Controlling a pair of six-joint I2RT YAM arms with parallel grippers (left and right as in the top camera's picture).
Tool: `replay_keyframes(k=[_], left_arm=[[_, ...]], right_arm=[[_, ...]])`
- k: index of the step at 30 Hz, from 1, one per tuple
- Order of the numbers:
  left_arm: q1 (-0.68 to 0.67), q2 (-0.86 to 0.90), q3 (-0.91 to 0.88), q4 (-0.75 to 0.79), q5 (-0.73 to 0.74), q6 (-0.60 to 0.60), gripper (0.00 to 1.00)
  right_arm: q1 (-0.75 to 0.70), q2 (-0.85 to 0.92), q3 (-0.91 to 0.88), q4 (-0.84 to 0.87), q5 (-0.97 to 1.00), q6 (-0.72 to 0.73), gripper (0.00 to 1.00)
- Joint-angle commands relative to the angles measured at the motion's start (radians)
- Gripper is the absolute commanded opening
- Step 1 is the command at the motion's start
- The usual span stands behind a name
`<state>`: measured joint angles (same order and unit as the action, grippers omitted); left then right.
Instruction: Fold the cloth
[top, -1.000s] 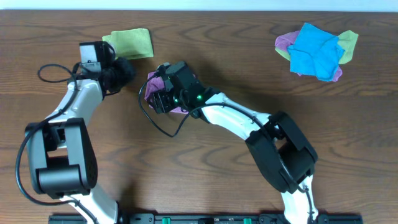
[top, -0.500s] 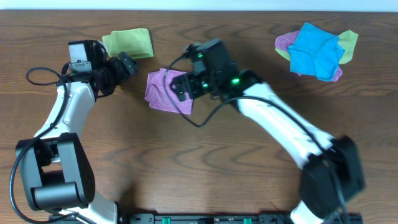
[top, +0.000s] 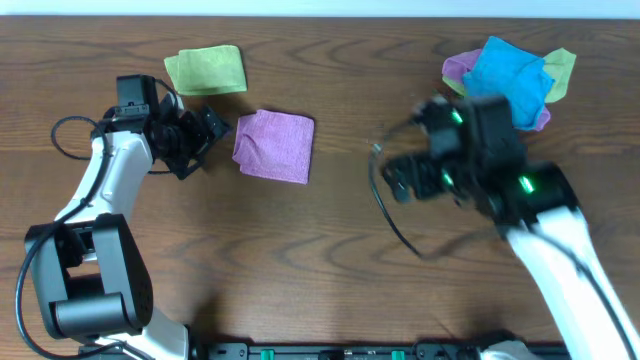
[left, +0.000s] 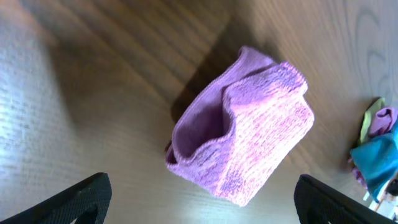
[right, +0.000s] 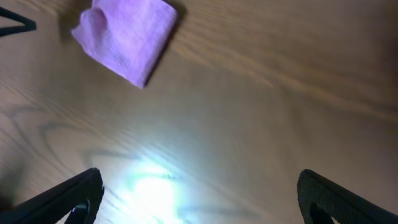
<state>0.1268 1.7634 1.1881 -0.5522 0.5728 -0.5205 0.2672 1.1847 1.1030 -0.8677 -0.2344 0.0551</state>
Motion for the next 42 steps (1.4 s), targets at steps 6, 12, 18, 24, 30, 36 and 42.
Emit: replay_keyframes(k=[6,12,18,24,30,36,42], left_arm=[[-0.046,-0.021,-0.055,0.028,0.009,-0.091,0.95],[-0.064,-0.021,-0.143,0.111,0.032,-0.161,0.95],[-0.084,-0.021,-0.195,0.177,0.031,-0.206,0.95],[-0.119,-0.020,-0.287,0.365,0.030,-0.319,0.95],[-0.154,-0.018,-0.308,0.454,-0.018,-0.376,0.95],[-0.185,-0.018,-0.309,0.477,-0.090,-0.404,0.96],[-0.211,-0.018,-0.309,0.483,-0.136,-0.405,0.98]], right_arm=[[-0.118,-0.444,-0.313,-0.026,-0.016,0.114,0.99],[-0.137,-0.722,-0.379,-0.151,-0.010,0.177,0.99],[-0.137,-0.759,-0.379,-0.159,0.002,0.177,0.99],[-0.137,-0.759,-0.379,-0.158,0.002,0.177,0.99],[-0.137,-0.759,-0.379,-0.163,-0.002,0.176,0.99],[-0.137,-0.759,-0.379,-0.176,-0.005,0.176,0.99],[-0.137,-0.759,-0.379,-0.176,-0.005,0.176,0.99]])
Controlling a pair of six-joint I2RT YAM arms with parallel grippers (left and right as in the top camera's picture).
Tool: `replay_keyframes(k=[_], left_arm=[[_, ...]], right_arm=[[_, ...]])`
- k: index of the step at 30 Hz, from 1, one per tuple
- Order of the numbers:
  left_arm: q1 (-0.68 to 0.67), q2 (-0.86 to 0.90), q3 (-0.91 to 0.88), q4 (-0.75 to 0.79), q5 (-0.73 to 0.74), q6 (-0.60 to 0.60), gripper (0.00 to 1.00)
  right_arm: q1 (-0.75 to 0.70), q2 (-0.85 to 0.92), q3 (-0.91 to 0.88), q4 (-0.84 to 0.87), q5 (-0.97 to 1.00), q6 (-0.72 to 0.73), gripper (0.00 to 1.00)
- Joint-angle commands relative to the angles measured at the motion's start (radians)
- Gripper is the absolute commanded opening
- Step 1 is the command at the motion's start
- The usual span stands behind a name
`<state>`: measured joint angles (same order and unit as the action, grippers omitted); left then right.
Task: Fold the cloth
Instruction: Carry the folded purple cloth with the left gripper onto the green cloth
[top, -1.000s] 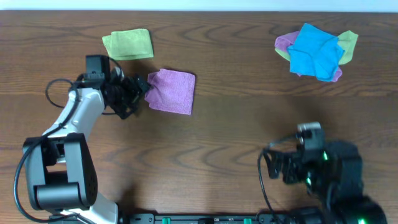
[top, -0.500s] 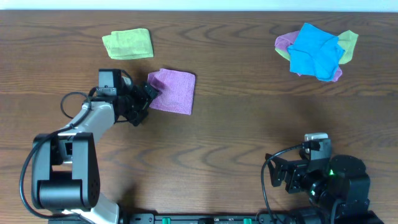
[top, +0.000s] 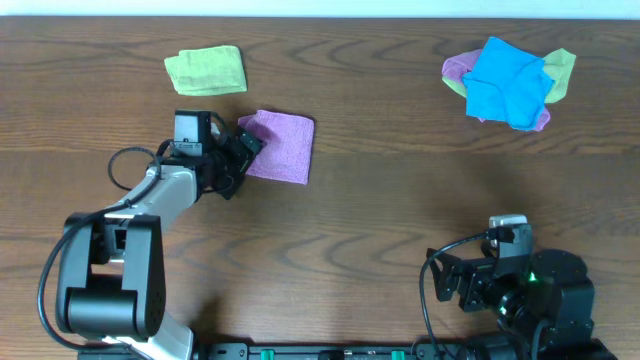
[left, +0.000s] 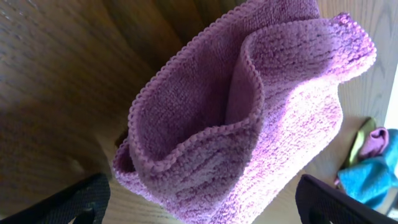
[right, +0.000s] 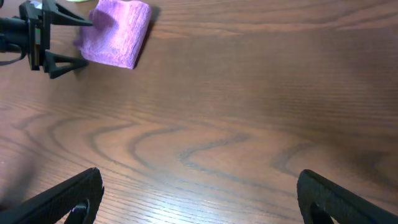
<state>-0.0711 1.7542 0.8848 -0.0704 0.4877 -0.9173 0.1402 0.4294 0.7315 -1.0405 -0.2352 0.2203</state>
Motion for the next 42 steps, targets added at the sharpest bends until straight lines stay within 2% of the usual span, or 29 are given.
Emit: replay_keyframes(k=[1,8,10,11,14,15,16,17,22,24,28,31,34,38,42], left_arm=[[-0.016,-0.008,-0.005,0.002,-0.058,-0.008,0.98],[-0.045,0.035,-0.005,0.032,-0.076,-0.061,1.00],[-0.052,0.063,-0.005,0.077,-0.061,-0.087,0.91],[-0.055,0.074,-0.005,0.099,-0.056,-0.097,0.85],[-0.064,0.092,-0.005,0.153,-0.051,-0.105,0.57],[-0.066,0.095,-0.005,0.170,-0.051,-0.101,0.45],[-0.068,0.097,-0.005,0.195,-0.050,-0.090,0.21],[-0.068,0.098,-0.005,0.219,-0.051,-0.076,0.06],[-0.059,0.098,0.012,0.420,0.010,-0.047,0.06],[-0.048,0.097,0.059,0.449,0.035,-0.048,0.06],[-0.025,0.097,0.220,0.414,0.027,-0.048,0.06],[-0.003,0.099,0.359,0.324,-0.057,-0.047,0.06],[0.016,0.122,0.493,0.238,-0.109,0.008,0.06],[0.040,0.214,0.692,0.127,-0.117,0.066,0.06],[0.065,0.309,0.828,0.093,-0.115,0.078,0.06]], right_arm=[[-0.010,-0.004,-0.007,-0.003,-0.004,0.011,0.99],[-0.010,-0.004,-0.007,-0.003,-0.004,0.011,0.99],[-0.010,-0.004,-0.007,-0.003,-0.004,0.011,0.99],[-0.010,-0.004,-0.007,-0.003,-0.004,0.011,0.99],[-0.010,-0.004,-0.007,-0.003,-0.004,0.011,0.99],[-0.010,-0.004,-0.007,-0.003,-0.004,0.011,0.99],[-0.010,-0.004,-0.007,-0.003,-0.004,0.011,0.99],[-0.010,-0.004,-0.007,-0.003,-0.004,0.011,0.99],[-0.010,-0.004,-0.007,-0.003,-0.004,0.011,0.99],[-0.010,-0.004,-0.007,-0.003,-0.004,0.011,0.99],[-0.010,-0.004,-0.007,-0.003,-0.004,0.011,0.99],[-0.010,-0.004,-0.007,-0.003,-0.004,0.011,0.99],[-0.010,-0.004,-0.007,-0.003,-0.004,0.011,0.99],[-0.010,-0.004,-0.007,-0.003,-0.004,0.011,0.99],[-0.010,-0.004,-0.007,-0.003,-0.004,0.011,0.99]])
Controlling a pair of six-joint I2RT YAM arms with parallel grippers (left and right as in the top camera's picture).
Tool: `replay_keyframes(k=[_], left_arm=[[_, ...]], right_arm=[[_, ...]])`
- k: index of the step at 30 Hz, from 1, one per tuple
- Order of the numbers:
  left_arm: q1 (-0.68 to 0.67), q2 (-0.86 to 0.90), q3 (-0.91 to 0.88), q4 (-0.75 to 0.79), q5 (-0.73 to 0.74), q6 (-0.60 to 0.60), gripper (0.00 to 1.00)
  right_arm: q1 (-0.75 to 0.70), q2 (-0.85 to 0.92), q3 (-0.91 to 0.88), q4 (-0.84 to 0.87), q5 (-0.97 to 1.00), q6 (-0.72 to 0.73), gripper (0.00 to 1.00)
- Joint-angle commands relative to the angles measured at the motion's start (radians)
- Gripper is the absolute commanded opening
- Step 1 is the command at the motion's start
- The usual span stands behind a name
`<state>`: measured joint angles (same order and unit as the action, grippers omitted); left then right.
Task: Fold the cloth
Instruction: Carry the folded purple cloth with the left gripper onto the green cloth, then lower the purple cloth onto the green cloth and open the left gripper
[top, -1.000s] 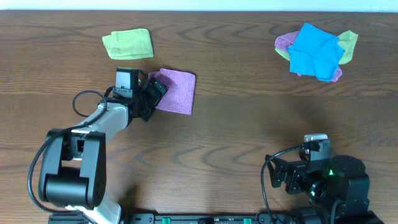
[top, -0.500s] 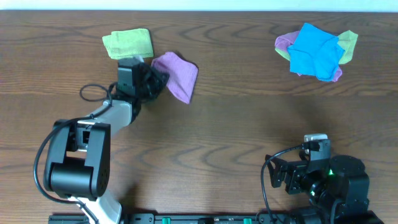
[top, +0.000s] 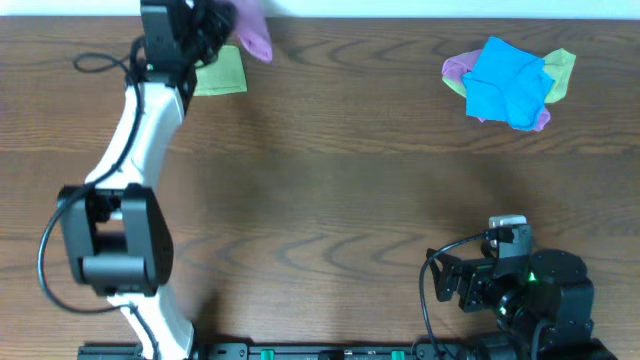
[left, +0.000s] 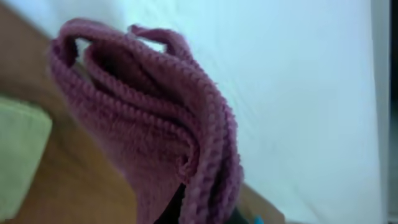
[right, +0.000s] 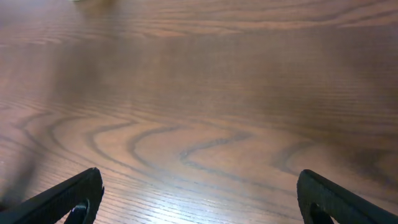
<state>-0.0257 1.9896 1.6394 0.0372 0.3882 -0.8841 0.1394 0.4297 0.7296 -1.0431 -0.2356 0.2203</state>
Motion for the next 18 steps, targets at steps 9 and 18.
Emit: replay_keyframes(k=[9,18], left_arm=[[0.096,0.235,0.196,-0.020,0.040,0.042,0.06],[0.149,0.340,0.196,-0.094,0.150,0.049,0.06]], right_arm=[[-0.009,-0.004,-0.005,-0.001,-0.004,0.011,0.99],[-0.009,-0.004,-0.005,-0.001,-0.004,0.011,0.99]])
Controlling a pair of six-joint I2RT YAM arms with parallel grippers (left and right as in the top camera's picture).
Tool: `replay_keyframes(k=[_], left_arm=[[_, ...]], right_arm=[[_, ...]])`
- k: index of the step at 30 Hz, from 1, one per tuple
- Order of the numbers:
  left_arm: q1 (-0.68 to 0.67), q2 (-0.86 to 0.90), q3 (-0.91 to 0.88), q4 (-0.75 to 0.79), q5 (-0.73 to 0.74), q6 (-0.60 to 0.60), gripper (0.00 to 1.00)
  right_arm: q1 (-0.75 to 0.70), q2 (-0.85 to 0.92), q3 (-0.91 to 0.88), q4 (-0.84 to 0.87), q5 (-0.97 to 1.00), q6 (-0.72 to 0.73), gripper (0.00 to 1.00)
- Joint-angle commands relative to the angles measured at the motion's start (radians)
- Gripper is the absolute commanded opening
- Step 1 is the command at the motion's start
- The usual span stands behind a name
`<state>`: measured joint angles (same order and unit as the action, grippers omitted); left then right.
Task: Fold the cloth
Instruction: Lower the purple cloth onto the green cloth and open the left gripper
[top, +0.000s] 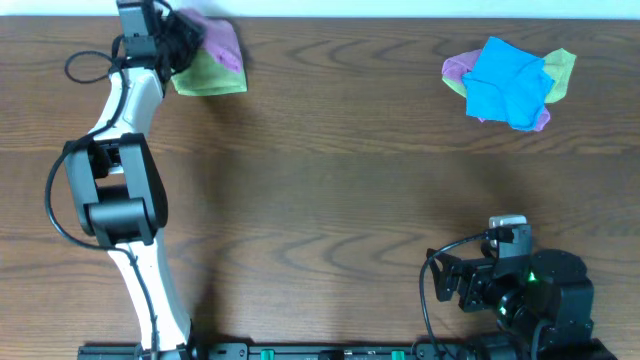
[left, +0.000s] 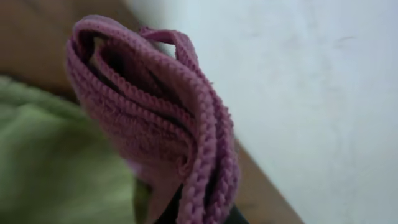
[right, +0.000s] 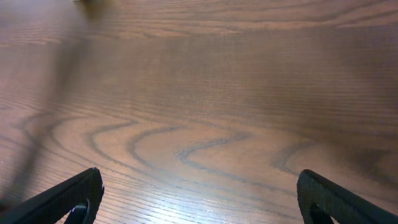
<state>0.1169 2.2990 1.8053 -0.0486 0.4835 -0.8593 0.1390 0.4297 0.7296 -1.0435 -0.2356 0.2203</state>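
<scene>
A folded purple cloth (top: 222, 45) hangs at the table's far left corner, pinched in my left gripper (top: 190, 42), which is shut on it. Part of it overlaps a folded green cloth (top: 212, 77) lying below. In the left wrist view the purple cloth (left: 161, 112) fills the middle, its folded layers edge-on, with the green cloth (left: 50, 162) under it and my left gripper (left: 199, 214) dark at the bottom edge. My right gripper (right: 199, 199) stands open over bare wood at the front right, nothing between its fingers (right: 78, 196).
A pile of loose cloths, blue (top: 507, 78) on top with purple and yellow-green ones under it, sits at the back right. The table's back edge and a white wall (left: 298, 74) lie just behind the left gripper. The right arm (top: 515, 285) rests near the front edge.
My left gripper has shifted left and slightly toward the front with the purple cloth. The cloth was beside the green cloth at the back edge; now it is over the green cloth. Right arm unchanged.
The folded purple cloth first lay left of centre, my left gripper open beside it and my right arm over the middle. Then the left gripper was at the cloth's edge and the right arm at the front right. Later the cloth was held up at the back edge, now over the green cloth.
</scene>
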Motion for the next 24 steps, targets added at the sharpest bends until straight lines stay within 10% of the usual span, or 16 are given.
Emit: replay_keyframes(k=[1,18,24], left_arm=[[0.010,0.036,0.030,-0.016,0.068,0.027,0.06],[0.079,0.037,0.030,-0.262,0.026,0.182,0.07],[0.085,0.033,0.031,-0.262,0.091,0.241,0.57]], right_arm=[[-0.009,-0.004,-0.005,0.000,-0.004,0.011,0.99],[-0.009,-0.004,-0.005,0.000,-0.004,0.011,0.99],[-0.009,-0.004,-0.005,0.000,-0.004,0.011,0.99]])
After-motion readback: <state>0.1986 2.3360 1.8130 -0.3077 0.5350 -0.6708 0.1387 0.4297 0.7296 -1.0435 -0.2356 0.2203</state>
